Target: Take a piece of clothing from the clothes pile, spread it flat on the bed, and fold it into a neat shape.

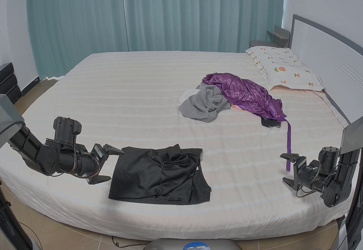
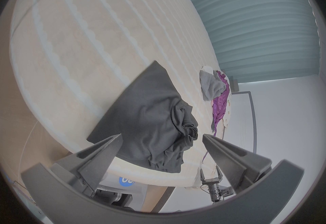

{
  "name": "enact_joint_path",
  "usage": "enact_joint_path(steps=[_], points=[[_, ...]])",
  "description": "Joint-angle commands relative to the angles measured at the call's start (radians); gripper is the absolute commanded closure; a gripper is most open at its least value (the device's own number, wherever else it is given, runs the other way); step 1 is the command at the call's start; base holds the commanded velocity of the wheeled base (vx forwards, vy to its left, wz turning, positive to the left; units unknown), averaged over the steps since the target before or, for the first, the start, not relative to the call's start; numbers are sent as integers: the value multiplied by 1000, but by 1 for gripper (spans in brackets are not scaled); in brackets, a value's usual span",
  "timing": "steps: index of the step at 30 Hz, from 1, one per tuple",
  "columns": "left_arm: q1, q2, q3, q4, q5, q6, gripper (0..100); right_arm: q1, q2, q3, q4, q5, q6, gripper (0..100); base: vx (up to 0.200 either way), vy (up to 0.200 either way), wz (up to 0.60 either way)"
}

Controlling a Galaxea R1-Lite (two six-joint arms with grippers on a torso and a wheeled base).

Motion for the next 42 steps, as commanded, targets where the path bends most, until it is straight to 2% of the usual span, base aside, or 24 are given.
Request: enact_joint_path(steps=[1,7,12,15,17,20,23,28,29,31,32,33,34,36,38,42], points=[[0,11,1,-2,-2,0,0,-1,1,-2,-13,0,0,0,0,200,0],[-7,35,0,-40,-2,-13,0,10,-2,-2,-13,-1,-15,0,0,200,0],[-17,61,3,-89,-1,-45,0,65,-35,12,-13,-46,-55,0,0,200,0],[-24,68,3,-92,-1,-45,0,147,-86,39,-13,-122,-72,0,0,0,0],[-27,69,3,-94,-1,-45,0,237,-130,48,-12,-202,-89,0,0,0,0],[-29,75,4,-94,-1,-45,0,349,-121,35,1,-280,-138,0,0,0,0],[-30,83,4,-94,1,-45,0,438,-97,-4,28,-323,-173,0,0,0,0],[-30,89,4,-105,1,-45,0,515,-104,-102,191,-359,-276,0,0,0,0],[-35,98,4,-115,7,-45,0,544,-104,-165,281,-377,-303,0,0,0,0],[-44,101,3,-121,11,-45,0,567,-101,-215,350,-397,-309,0,0,0,0],[-49,107,4,-126,19,-43,0,601,-95,-297,445,-415,-311,0,0,0,0],[-49,107,4,-126,19,-43,0,601,-95,-297,445,-415,-311,0,0,0,0],[-49,107,4,-126,30,-46,0,631,-91,-378,534,-420,-317,0,0,0,0],[-50,107,3,-126,30,-53,0,661,-89,-446,616,-422,-336,0,0,0,0],[-50,107,3,-128,30,-66,0,680,-89,-492,671,-423,-354,0,0,0,0],[-50,104,6,-129,30,-72,0,707,-77,-588,797,-468,-389,0,0,150,0]])
